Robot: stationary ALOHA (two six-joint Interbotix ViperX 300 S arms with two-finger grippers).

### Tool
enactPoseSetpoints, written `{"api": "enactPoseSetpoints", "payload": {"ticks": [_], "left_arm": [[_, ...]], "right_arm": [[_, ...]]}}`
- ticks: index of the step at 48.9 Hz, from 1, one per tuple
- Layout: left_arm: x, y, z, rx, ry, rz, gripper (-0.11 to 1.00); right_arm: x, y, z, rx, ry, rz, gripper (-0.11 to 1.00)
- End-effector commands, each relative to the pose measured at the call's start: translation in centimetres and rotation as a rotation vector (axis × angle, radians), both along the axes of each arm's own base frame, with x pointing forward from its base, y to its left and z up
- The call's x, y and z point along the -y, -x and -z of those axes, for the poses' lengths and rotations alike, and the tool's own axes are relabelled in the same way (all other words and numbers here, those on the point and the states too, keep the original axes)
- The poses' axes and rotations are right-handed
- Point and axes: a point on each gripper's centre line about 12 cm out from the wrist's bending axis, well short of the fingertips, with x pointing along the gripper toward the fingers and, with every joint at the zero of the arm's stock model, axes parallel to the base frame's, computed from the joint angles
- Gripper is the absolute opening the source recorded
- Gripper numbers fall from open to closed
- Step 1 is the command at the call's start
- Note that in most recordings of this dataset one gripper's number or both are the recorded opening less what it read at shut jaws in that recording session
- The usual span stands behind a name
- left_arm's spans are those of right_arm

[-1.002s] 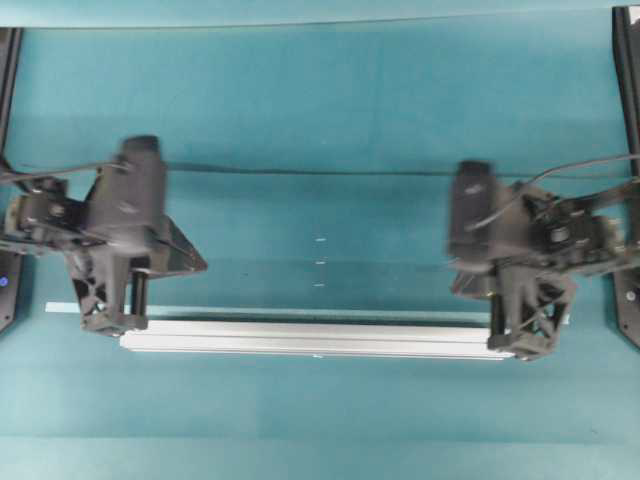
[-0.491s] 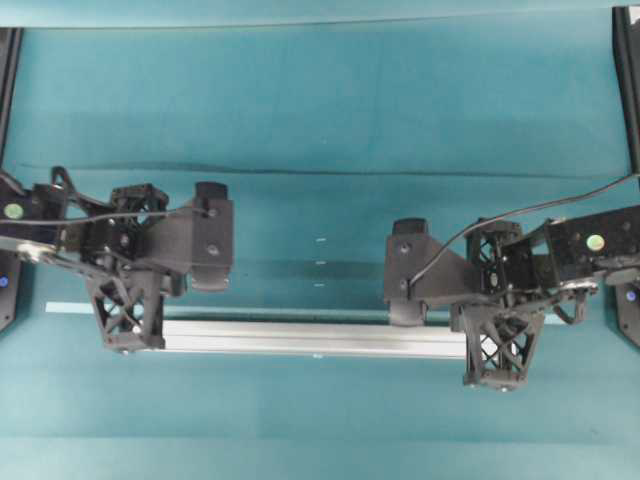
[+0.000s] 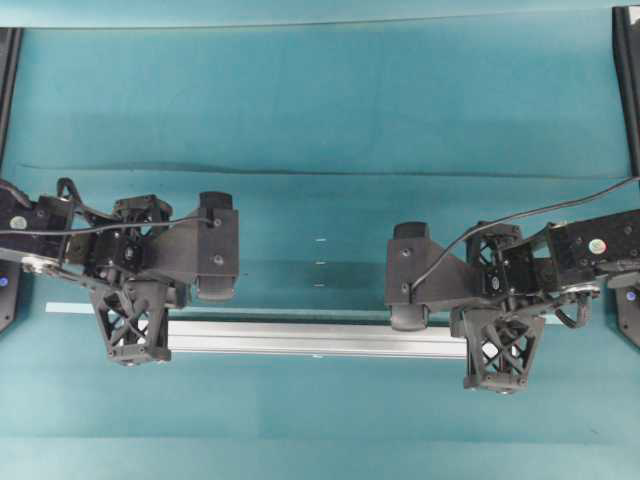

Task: Lift the metal rail with both hands and move it towards you.
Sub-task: 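Lower both grippers around the rail ends and close on the rail, then tighten both grippers on the rail, securing the grip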

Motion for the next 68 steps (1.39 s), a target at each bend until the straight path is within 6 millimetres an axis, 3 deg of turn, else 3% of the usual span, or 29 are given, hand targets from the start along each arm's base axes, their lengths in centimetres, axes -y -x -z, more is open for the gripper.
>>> {"api": "enactPoseSetpoints", "payload": {"ticks": [1,5,12,16,19,41,68], "left_arm": [[0.1,0.0,-0.5,0.018,0.002,-0.002,0.08],[0.1,0.2,-0.2,0.015,0.003,-0.003,0.24],[0.3,0.3,0.2,0.003,0.001,0.003,0.67],[0.3,0.2,0.7,-0.012,0.001,-0.001,0.89],[0.4,0.0,1.1,-0.017,0.002,-0.004,0.98],[1.8,-0.5,2.8,0.014,0.043,-0.047,0.98],[1.8,0.4,8.1,0.000,0.041,-0.037,0.98]], "right_arm": [[-0.1,-0.3,0.0,0.019,-0.003,0.002,0.29],[-0.1,-0.3,0.3,0.030,-0.003,0.006,0.52],[-0.3,0.1,1.0,0.025,0.009,0.004,0.89],[-0.5,0.3,1.3,0.022,0.033,-0.013,0.99],[-0.4,0.4,1.5,0.021,0.035,-0.009,1.00],[-0.7,1.3,3.8,0.048,0.013,0.043,1.00],[-0.6,1.9,6.9,0.076,0.011,0.043,1.00]]}}
